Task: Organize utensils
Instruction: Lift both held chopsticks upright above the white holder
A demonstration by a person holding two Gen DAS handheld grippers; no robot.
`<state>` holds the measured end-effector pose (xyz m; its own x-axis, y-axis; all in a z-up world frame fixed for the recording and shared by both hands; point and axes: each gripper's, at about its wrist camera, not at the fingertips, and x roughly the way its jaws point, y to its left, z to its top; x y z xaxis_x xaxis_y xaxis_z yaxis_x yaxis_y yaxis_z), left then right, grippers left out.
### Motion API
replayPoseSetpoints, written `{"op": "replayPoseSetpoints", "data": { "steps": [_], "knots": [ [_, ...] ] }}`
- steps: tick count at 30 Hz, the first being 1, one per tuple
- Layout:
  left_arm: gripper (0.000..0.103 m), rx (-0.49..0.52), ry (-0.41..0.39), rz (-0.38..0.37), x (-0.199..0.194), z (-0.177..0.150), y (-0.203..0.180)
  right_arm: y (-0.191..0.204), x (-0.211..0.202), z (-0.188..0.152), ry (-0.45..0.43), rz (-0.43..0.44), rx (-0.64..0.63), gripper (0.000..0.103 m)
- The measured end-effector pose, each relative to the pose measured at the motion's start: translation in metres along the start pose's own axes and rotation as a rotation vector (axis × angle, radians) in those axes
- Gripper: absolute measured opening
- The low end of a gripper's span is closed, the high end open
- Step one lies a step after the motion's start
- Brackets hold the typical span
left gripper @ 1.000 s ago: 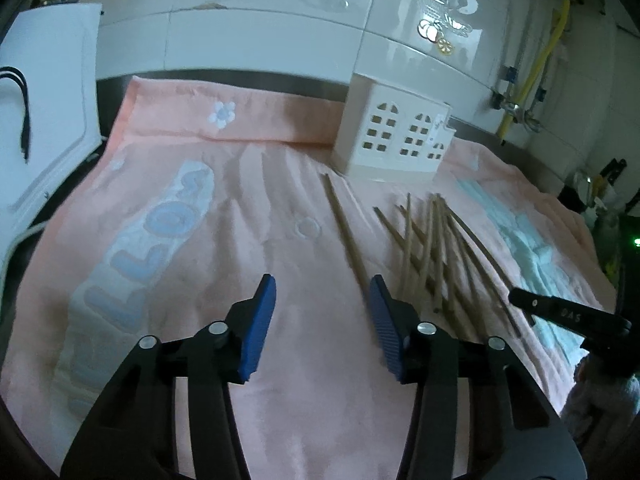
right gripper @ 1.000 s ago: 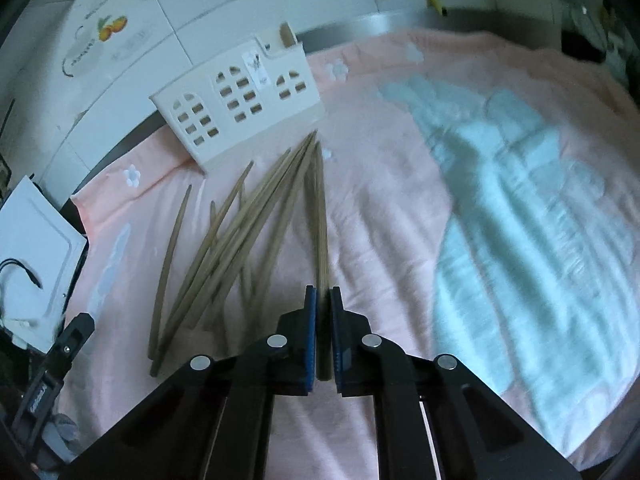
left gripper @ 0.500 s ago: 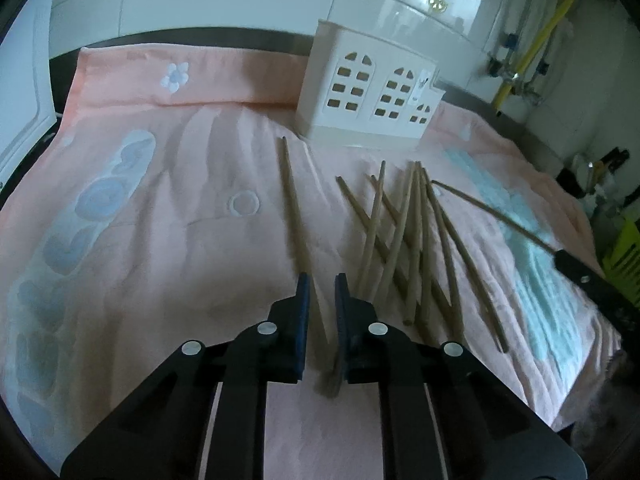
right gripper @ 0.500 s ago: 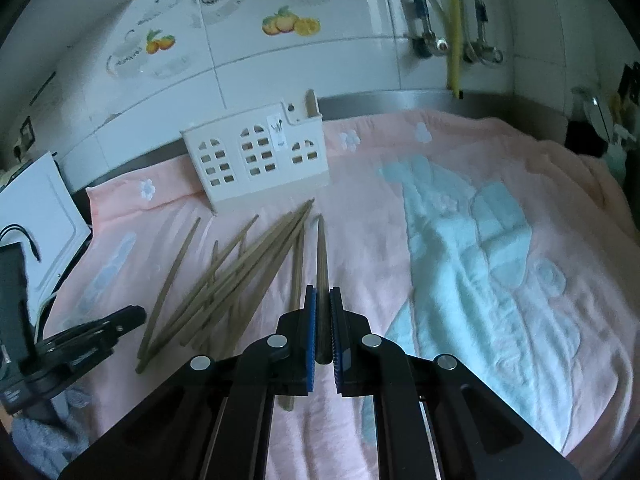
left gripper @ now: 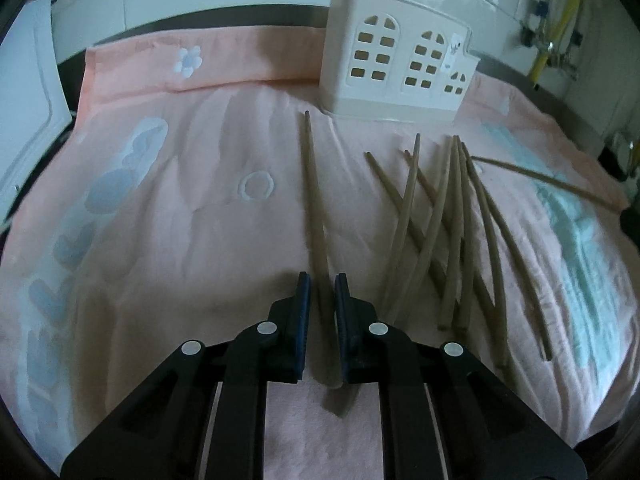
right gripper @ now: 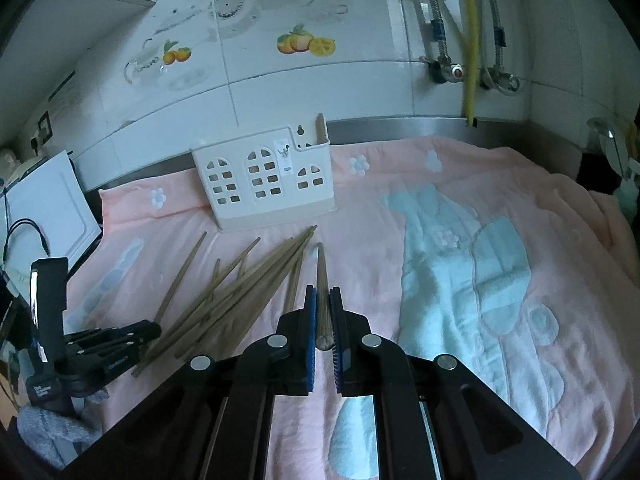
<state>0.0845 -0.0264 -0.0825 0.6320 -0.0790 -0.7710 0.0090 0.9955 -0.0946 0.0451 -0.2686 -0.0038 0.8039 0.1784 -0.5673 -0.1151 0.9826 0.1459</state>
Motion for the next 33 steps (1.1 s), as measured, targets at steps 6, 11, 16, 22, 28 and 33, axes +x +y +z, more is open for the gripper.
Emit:
{"op": "replayPoseSetpoints", "data": {
  "steps": [6,11,16,22,28,33],
  "knots": [
    [0.005,-0.005,-0.02,-0.031,-0.013,0.008,-0.001,-0.003,-0.003,0.009,-0.011,0.005,-0.03,0.007],
    [0.005,0.017,-0.103,-0.053,-0.044,0.021,-0.003,-0.002,-0.007,0.02,-0.025,0.006,-0.065,0.007],
    [0.005,0.029,-0.184,-0.093,-0.071,0.046,-0.001,-0.002,-0.011,0.04,-0.039,0.034,-0.085,0.007],
    [0.005,0.067,-0.249,-0.125,-0.093,0.077,-0.002,0.001,-0.01,0.074,-0.053,0.067,-0.118,0.007],
    [0.005,0.12,-0.276,-0.124,-0.106,0.107,-0.01,0.004,-0.009,0.121,-0.059,0.104,-0.148,0.006],
    [0.005,0.164,-0.292,-0.135,-0.115,0.132,-0.021,0.004,-0.007,0.164,-0.082,0.107,-0.167,0.006]
  ]
}}
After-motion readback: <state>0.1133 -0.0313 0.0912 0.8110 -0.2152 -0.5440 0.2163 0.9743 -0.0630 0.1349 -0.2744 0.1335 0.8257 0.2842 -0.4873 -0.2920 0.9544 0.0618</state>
